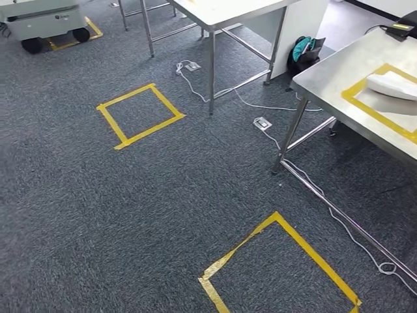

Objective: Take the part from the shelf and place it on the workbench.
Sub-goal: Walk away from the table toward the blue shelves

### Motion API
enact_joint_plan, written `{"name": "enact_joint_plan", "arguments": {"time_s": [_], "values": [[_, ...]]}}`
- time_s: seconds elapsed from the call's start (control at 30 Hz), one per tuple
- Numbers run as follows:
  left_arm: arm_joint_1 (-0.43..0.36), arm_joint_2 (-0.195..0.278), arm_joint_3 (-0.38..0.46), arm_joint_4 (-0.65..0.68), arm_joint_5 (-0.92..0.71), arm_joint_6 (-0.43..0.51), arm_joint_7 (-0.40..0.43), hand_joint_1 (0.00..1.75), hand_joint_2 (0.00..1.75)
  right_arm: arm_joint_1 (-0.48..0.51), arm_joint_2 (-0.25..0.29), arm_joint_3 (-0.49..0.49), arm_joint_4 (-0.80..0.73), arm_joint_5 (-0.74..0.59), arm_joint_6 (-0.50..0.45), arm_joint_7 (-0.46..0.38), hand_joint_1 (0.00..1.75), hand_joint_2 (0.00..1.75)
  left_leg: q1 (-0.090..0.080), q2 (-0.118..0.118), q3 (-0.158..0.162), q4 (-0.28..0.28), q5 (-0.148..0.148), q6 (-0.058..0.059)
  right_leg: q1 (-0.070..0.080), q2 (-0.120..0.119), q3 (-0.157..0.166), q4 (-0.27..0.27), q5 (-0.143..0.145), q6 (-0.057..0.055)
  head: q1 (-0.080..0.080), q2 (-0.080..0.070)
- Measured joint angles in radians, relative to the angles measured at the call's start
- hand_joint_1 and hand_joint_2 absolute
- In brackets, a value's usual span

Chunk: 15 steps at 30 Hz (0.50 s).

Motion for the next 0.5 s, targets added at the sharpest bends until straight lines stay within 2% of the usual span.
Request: {"name": "enact_joint_plan", "arguments": {"time_s": [0.07,0.1,0.13,0.17,0.2,0.23,0.27,0.3,0.33,0.37,0.4,0.43,0.47,0.5], "values": [[-0.001,-0.001,-0.004,-0.001,0.017,-0.004,0.000,0.00,0.00,0.005,0.000,-0.001,-0.001,-0.006,0.001,0.007,0.00,0.00,0.001,-0.023,-0.007,-0.001,0.007,0.010,-0.002,0.063,-0.051,0.118,-0.068,0.006,0.004,0.000],[-0.001,-0.001,-0.006,-0.002,0.024,-0.004,0.000,0.00,0.00,0.008,0.000,-0.001,-0.001,-0.006,0.002,0.010,0.00,0.00,0.000,-0.036,-0.012,-0.001,0.009,0.013,-0.002,0.078,-0.082,0.189,-0.100,0.007,0.005,0.000],[-0.001,-0.001,-0.009,-0.002,0.032,-0.004,0.000,0.00,0.00,0.010,0.000,-0.003,-0.001,-0.004,0.003,0.010,0.00,0.00,-0.001,-0.050,-0.015,-0.001,0.012,0.015,-0.002,0.084,-0.107,0.243,-0.117,0.007,0.005,0.000],[0.001,-0.001,-0.012,-0.002,0.040,-0.004,0.001,0.00,0.00,0.011,0.000,-0.005,-0.001,-0.001,0.005,0.009,0.00,0.00,-0.001,-0.064,-0.018,-0.001,0.015,0.016,-0.002,0.087,-0.115,0.262,-0.115,0.006,0.005,0.000],[0.002,-0.001,-0.017,-0.002,0.048,-0.003,0.003,0.00,0.00,0.011,0.000,-0.007,-0.001,0.003,0.007,0.007,0.00,0.00,-0.002,-0.079,-0.019,-0.001,0.017,0.014,-0.002,0.090,-0.104,0.239,-0.094,0.005,0.005,0.000],[0.003,-0.001,-0.022,-0.003,0.056,-0.002,0.006,0.00,0.00,0.010,0.000,-0.010,-0.001,0.008,0.009,0.004,0.00,0.00,-0.001,-0.094,-0.019,0.000,0.019,0.012,-0.003,0.097,-0.075,0.181,-0.059,0.002,0.005,0.000],[0.004,-0.001,-0.028,-0.004,0.063,-0.001,0.010,0.00,0.00,0.008,0.000,-0.011,-0.001,0.011,0.010,0.001,0.00,0.00,-0.001,-0.108,-0.019,0.000,0.022,0.009,-0.004,0.121,-0.037,0.106,-0.026,-0.001,0.006,0.000],[0.005,-0.001,-0.034,-0.005,0.069,0.000,0.013,0.00,0.00,0.007,0.000,-0.013,-0.001,0.013,0.012,-0.002,0.00,0.00,-0.002,-0.121,-0.022,0.002,0.023,0.005,-0.008,0.149,-0.003,0.036,-0.004,-0.003,0.006,0.000],[0.005,-0.001,-0.041,-0.007,0.074,0.000,0.016,0.00,0.00,0.006,0.000,-0.015,-0.001,0.016,0.013,-0.004,0.00,0.00,-0.003,-0.132,-0.026,0.004,0.026,0.000,-0.010,0.172,0.019,-0.012,0.007,-0.006,0.006,0.000],[0.006,0.000,-0.046,-0.009,0.077,0.001,0.018,0.00,0.00,0.004,0.000,-0.016,-0.001,0.017,0.013,-0.005,0.00,0.00,-0.003,-0.143,-0.031,0.005,0.029,-0.006,-0.011,0.187,0.029,-0.036,0.007,-0.008,0.005,0.000],[0.008,0.000,-0.051,-0.010,0.080,0.002,0.018,0.00,0.00,0.003,0.000,-0.017,-0.001,0.019,0.013,-0.006,0.00,0.00,-0.002,-0.154,-0.036,0.006,0.032,-0.013,-0.010,0.184,0.031,-0.041,0.005,-0.012,0.005,0.000],[0.011,0.000,-0.057,-0.011,0.083,0.005,0.020,0.00,0.00,0.001,0.000,-0.018,-0.001,0.022,0.016,-0.008,0.00,0.00,0.001,-0.163,-0.041,0.006,0.035,-0.019,-0.009,0.172,0.031,-0.040,0.007,-0.017,0.005,0.000],[0.014,0.001,-0.060,-0.012,0.085,0.008,0.021,0.00,0.00,-0.001,0.000,-0.019,-0.001,0.025,0.018,-0.011,0.00,0.00,0.003,-0.164,-0.045,0.009,0.035,-0.023,-0.009,0.160,0.033,-0.042,0.010,-0.023,0.005,0.000],[0.017,0.001,-0.072,-0.014,0.084,0.015,0.029,0.00,0.00,-0.010,0.000,-0.023,0.000,0.016,0.027,-0.001,0.00,0.00,0.002,-0.144,-0.057,0.031,0.019,-0.027,-0.010,0.145,0.035,-0.045,0.014,-0.030,0.002,0.000]]}}
